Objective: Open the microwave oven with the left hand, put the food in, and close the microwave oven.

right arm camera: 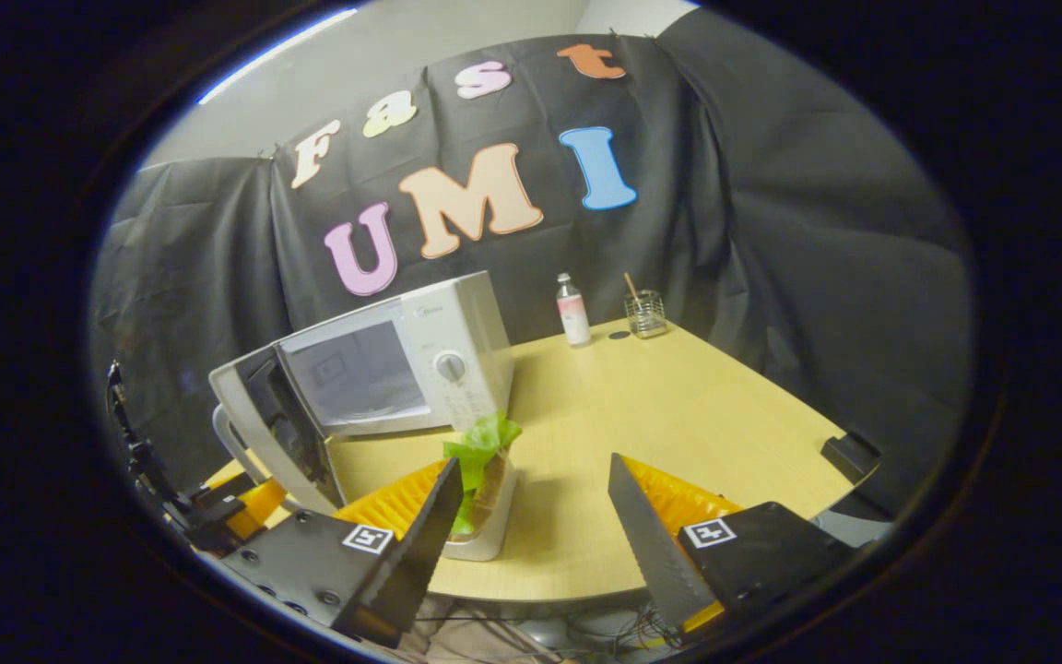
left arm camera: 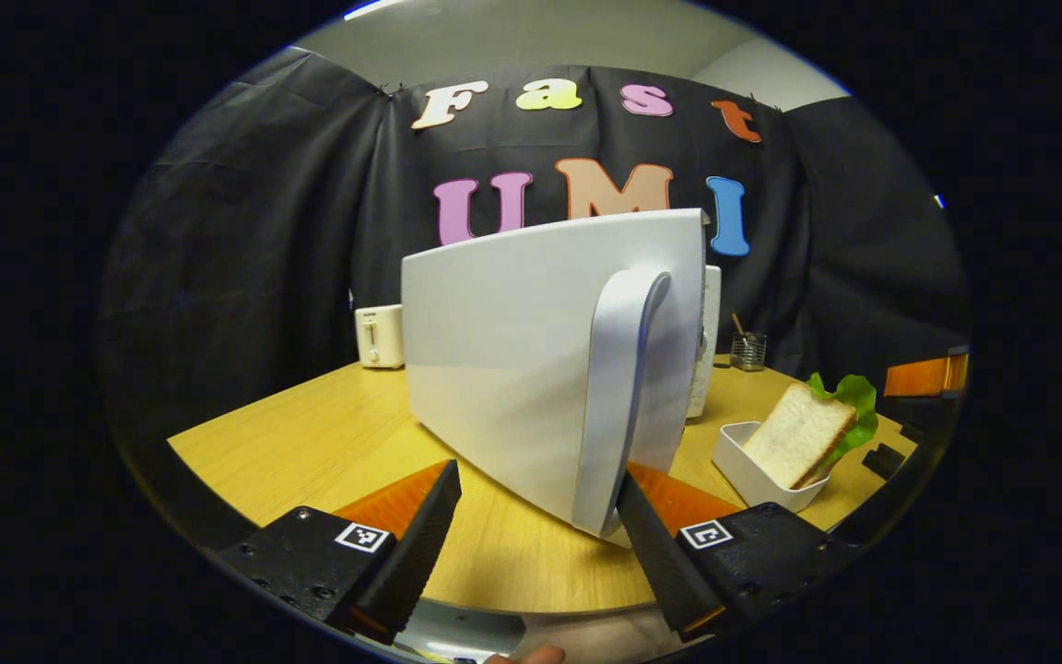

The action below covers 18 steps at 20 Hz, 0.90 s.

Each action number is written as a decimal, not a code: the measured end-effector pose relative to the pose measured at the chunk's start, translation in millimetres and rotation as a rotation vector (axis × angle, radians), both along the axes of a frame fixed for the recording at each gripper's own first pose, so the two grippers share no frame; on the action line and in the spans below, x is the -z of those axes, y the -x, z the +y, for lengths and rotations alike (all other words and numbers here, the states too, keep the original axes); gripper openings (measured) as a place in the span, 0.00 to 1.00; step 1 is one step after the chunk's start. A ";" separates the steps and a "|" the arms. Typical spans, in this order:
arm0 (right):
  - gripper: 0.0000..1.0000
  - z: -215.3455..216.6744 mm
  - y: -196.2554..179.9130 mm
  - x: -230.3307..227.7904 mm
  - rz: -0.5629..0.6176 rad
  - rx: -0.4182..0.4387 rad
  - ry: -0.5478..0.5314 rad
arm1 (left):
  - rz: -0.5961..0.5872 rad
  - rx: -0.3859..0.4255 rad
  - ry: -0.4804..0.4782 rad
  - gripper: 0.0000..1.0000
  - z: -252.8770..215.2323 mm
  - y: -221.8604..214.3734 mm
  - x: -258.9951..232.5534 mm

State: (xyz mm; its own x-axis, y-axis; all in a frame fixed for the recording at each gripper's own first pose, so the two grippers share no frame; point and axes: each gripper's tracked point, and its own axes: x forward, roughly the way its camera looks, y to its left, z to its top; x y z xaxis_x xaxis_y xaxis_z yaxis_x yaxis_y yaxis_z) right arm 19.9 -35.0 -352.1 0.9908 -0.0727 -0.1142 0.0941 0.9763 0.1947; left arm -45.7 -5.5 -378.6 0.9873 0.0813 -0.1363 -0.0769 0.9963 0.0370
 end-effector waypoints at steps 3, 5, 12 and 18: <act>0.92 8.0 -2.8 -1.8 0.003 -0.024 0.004 | 0.000 -0.096 0.016 0.99 39.5 30.2 -6.7; 0.92 16.3 -5.8 -0.2 0.011 -0.048 -0.002 | -0.006 -0.177 0.030 0.99 68.4 50.1 -11.7; 0.98 39.1 -13.6 2.2 0.016 -0.123 -0.010 | -0.078 -0.506 -0.052 0.99 188.5 134.7 -41.8; 0.98 43.5 -18.3 9.3 0.052 -0.141 -0.029 | -0.159 -0.715 -0.038 0.97 270.3 194.2 -74.6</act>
State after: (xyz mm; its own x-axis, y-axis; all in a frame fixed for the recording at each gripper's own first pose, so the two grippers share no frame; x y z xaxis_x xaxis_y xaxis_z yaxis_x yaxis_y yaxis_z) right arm 38.2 8.6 -361.4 0.9836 0.0706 -0.1660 -0.0325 0.9746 0.2217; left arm -239.9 264.8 -304.0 0.6987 0.7151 0.0201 -0.7153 0.6988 0.0052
